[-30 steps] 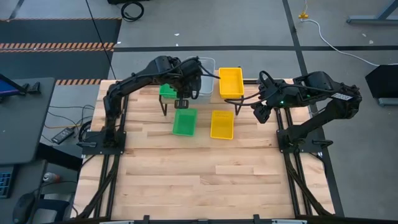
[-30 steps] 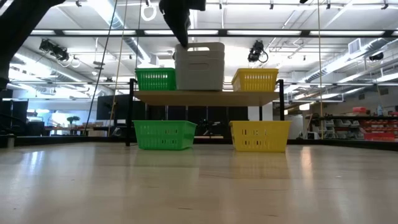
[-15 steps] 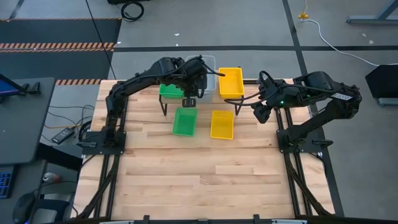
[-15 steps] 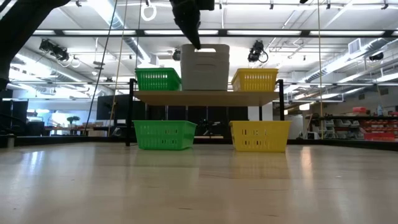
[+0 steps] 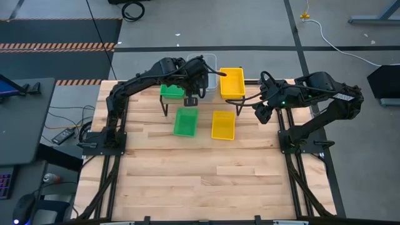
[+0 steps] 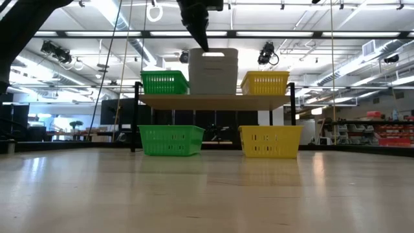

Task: Stack baskets on shelf by color
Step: Stack the gray bin on top of the gray bins on the shelf

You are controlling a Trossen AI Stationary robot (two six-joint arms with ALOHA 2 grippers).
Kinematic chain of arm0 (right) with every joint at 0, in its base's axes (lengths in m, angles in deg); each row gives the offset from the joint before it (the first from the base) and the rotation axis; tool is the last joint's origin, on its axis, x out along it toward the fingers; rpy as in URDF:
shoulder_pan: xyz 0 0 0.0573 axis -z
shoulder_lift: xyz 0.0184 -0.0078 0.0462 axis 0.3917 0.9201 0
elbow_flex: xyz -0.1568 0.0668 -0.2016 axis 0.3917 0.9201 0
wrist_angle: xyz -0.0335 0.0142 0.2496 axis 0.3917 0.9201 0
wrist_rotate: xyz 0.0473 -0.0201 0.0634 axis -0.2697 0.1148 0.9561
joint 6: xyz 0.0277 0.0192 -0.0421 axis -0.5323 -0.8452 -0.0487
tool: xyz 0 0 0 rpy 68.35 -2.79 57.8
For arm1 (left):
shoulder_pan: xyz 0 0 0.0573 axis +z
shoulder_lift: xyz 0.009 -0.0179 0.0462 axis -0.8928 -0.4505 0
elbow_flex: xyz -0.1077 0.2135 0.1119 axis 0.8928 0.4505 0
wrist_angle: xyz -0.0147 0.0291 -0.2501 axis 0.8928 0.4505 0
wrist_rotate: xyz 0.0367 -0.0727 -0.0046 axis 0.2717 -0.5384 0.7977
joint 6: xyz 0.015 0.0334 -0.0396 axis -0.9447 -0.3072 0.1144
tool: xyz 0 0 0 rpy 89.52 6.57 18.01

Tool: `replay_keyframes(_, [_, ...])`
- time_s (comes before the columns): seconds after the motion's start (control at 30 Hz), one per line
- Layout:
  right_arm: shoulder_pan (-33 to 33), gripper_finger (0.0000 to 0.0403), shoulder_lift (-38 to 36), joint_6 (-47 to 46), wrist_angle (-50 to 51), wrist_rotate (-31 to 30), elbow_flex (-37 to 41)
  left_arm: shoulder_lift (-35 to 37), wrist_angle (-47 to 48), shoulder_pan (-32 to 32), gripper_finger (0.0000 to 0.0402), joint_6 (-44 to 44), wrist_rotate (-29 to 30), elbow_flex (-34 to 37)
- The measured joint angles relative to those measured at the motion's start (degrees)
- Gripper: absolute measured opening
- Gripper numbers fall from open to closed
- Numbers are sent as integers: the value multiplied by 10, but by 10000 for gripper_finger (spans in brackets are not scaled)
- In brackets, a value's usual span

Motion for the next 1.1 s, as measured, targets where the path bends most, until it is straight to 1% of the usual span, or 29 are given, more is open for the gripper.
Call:
replay_keyframes(0.07, [0, 256, 0, 0, 0, 0, 0, 2, 1, -2, 67, 0, 19, 0])
replay_keyframes(0.13, [0, 256, 0, 0, 0, 0, 0, 9, 1, -5, 70, 0, 24, 0])
replay_keyframes(0.3, [0, 256, 0, 0, -1, 0, 0, 31, 0, -14, 75, 15, 19, -1])
replay_keyframes(0.47, [0, 256, 0, 1, -1, 0, 0, 38, 2, -24, 72, 16, 11, -1])
replay_keyframes(0.53, [0, 256, 0, 1, -1, 0, 0, 38, 4, -24, 71, 16, 11, -1])
replay_keyframes(0.63, [0, 256, 0, 0, -2, 0, 0, 37, 6, -14, 74, 16, 32, -1])
replay_keyframes(0.7, [0, 256, 0, 0, -2, 1, 0, 37, 7, -2, 77, 16, 34, -1])
replay_keyframes(0.77, [0, 256, 0, 0, -2, 6, 0, 37, 13, 11, 80, 23, 12, -1])
replay_keyframes(0.93, [0, 256, 0, -11, -2, 13, 0, 28, 54, 44, 82, 79, -99, 0])
replay_keyframes(1.1, [0, 256, 0, -11, -2, 15, 0, 23, 69, 51, 82, 86, -131, -1])
